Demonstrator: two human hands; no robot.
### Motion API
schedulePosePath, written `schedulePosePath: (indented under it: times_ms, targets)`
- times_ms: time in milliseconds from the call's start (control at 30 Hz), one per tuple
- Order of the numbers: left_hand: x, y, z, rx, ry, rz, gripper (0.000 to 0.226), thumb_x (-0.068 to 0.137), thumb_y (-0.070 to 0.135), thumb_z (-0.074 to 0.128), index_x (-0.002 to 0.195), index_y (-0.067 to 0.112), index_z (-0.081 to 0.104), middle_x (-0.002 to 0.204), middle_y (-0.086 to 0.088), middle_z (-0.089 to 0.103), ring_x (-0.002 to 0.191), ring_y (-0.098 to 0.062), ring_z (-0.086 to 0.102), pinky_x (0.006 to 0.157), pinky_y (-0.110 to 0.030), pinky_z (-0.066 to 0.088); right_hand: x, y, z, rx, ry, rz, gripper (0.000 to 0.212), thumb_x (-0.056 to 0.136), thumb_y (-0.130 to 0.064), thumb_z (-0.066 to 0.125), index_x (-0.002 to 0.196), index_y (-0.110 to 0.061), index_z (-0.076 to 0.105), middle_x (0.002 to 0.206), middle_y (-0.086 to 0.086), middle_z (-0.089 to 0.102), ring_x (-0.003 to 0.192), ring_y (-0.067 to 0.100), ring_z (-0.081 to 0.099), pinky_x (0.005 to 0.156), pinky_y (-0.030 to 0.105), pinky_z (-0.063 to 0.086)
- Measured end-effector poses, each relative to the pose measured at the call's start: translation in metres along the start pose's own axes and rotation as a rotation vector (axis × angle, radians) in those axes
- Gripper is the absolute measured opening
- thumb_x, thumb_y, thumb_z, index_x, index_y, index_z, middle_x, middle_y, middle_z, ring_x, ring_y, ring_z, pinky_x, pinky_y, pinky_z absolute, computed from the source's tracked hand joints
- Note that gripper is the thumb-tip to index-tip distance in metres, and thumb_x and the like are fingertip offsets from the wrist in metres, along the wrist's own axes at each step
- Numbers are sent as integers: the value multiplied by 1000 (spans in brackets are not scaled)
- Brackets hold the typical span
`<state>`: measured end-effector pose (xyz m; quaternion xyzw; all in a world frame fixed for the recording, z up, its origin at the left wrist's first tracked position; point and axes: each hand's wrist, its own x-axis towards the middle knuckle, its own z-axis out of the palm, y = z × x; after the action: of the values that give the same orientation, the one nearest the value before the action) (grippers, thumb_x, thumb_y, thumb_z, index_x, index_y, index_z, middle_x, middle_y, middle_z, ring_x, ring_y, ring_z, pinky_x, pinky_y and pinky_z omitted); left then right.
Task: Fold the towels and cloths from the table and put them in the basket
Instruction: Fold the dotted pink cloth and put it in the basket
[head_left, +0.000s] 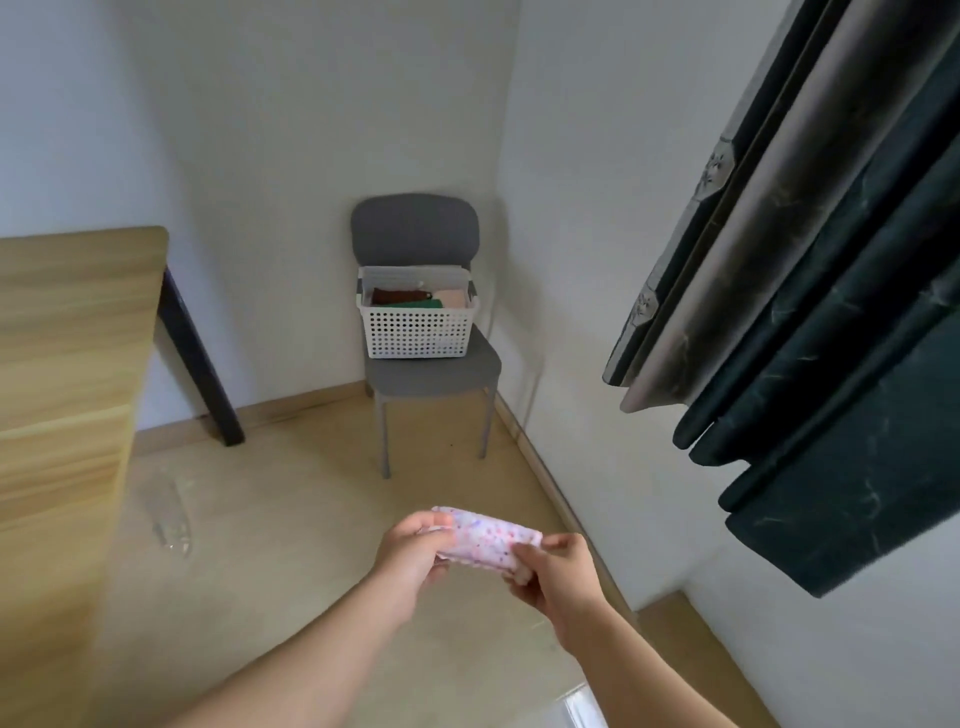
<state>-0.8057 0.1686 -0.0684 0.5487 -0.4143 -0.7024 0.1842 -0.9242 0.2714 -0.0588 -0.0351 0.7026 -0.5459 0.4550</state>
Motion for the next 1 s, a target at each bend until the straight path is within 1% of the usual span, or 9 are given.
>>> schedulePosePath:
  times_ms: [133,267,333,467,600,700,833,933,1000]
  targets:
    - [62,44,20,-64,7,-29,19,86,4,60,76,19,61,79,-2,58,63,-14,51,57,-22,42,65,-54,16,22,-1,-33,31,84,8,58,73,-12,36,51,9,46,43,16,44,55,29,48]
    - [144,115,32,-105,30,-18,15,86,7,61,79,20,61,87,-3,61,69,-14,55,58,-24,43,151,-121,51,8,-3,-65,30,85,13,52,70,-10,39,40,4,43,34,12,39,55,26,37]
    - [182,157,31,-95,39,-14,13,86,7,62,80,19,62,92,-3,62,74,-16,57,60,-25,45,190,-156,72,1,-10,-39,27,86,12,52,71,-9,41,50,7,45,37,12,42,54,25,39]
    - [254,232,27,-3,60,43,13,85,7,61,83,19,64,95,-4,64,81,-19,57,65,-27,48,258,-220,116,-24,-44,-44,21,87,6,56,75,-8,46,69,11,54,59,18,52,59,30,47]
    - [317,283,29,55,64,65,16,89,3,55,83,16,63,77,-7,58,62,-17,49,53,-23,40,316,-263,146,-14,-49,-30,17,87,6,56,78,-6,49,79,16,59,69,25,57,62,35,48]
    - [361,307,31,104,54,62,16,91,3,53,87,14,63,71,-6,55,58,-14,44,51,-21,36,363,-287,161,-13,-69,-4,13,87,6,57,81,-5,51,91,19,60,78,26,60,66,34,52]
    - [431,338,39,166,88,73,18,92,8,51,86,20,63,83,-4,59,71,-15,53,55,-21,41,440,-318,185,-108,-86,-20,11,87,-1,61,92,-10,56,104,12,59,99,29,61,80,37,57]
    - [486,358,49,238,111,79,19,93,10,51,84,23,61,87,-3,58,71,-15,51,57,-21,40,498,-339,202,-270,-72,-56,12,87,-6,60,93,-13,54,99,6,58,90,21,60,80,40,58]
    - [522,368,56,331,118,98,20,92,9,53,82,25,59,89,-4,58,67,-12,49,58,-20,40,533,-352,209,-376,-64,-99,14,85,-6,61,93,-14,53,92,6,59,78,17,58,67,31,55]
